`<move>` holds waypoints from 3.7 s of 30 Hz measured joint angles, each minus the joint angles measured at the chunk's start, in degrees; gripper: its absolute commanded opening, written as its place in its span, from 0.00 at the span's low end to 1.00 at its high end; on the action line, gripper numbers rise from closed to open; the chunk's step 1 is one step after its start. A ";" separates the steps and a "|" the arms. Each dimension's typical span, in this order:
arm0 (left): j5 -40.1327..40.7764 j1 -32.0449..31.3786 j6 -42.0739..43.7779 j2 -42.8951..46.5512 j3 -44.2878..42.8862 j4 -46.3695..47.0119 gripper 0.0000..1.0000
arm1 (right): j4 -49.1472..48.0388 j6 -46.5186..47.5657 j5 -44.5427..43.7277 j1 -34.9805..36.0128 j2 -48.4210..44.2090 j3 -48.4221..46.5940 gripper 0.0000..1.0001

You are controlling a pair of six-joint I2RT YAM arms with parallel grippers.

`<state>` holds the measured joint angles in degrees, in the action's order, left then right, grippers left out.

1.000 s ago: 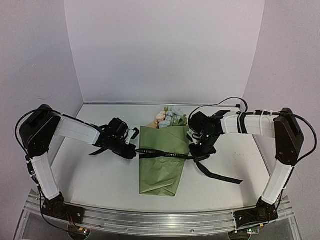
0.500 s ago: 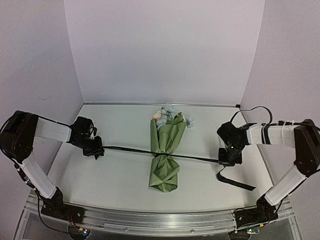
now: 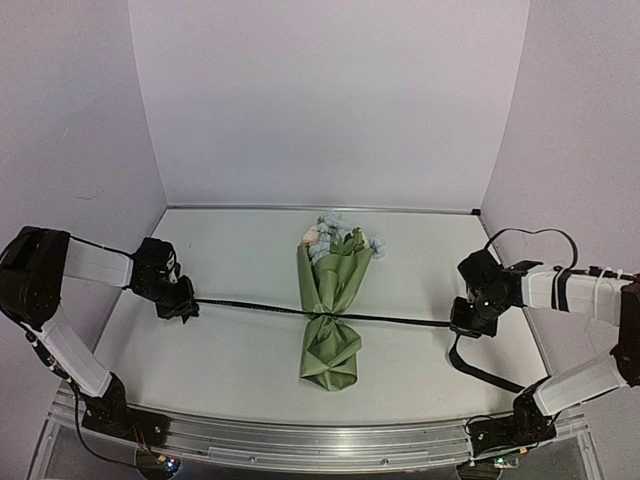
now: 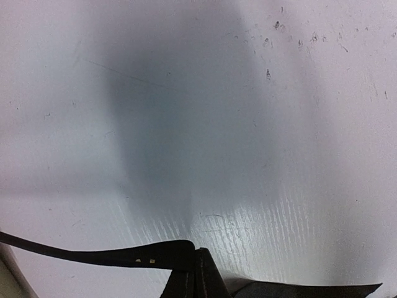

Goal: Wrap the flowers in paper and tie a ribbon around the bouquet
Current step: Tie the ribbon around the folded bouquet.

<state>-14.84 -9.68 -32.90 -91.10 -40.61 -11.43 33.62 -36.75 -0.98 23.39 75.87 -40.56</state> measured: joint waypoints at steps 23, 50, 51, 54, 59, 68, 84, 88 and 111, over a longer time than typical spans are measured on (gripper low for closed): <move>-1.64 2.16 0.85 11.01 1.71 -5.08 0.00 | 3.46 -0.59 1.70 -1.63 -13.23 6.74 0.00; -6.00 7.92 0.04 9.90 7.84 -1.73 0.11 | 12.49 5.71 5.49 0.91 -2.54 0.39 0.00; -4.52 7.65 0.17 10.12 7.81 -1.58 0.15 | 13.80 5.86 4.33 0.73 -2.33 -0.06 0.00; -0.36 6.14 0.65 10.78 7.35 -1.70 0.36 | 17.46 6.33 1.70 0.30 -1.37 -0.86 0.05; 5.11 1.67 1.50 12.66 4.72 -3.05 0.55 | 20.74 7.38 0.81 0.27 -0.15 -2.39 0.26; 13.65 -11.64 6.78 16.65 -3.15 -6.83 0.64 | 23.10 9.42 2.05 0.27 -0.99 -3.39 0.49; 12.36 -23.27 17.03 5.76 -11.84 -8.73 0.65 | 15.64 3.35 9.02 20.04 9.70 -11.50 0.37; 11.87 -25.92 21.46 1.55 -15.33 -10.84 0.66 | 11.22 -0.27 10.18 25.03 16.84 -14.48 0.34; 12.76 -29.19 52.17 -3.70 -16.07 -16.02 0.68 | -0.61 -5.34 12.95 31.63 19.61 -16.35 0.45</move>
<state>-2.08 -38.87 19.26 -94.81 -56.68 -27.45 33.02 -42.09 11.97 55.02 95.48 -56.91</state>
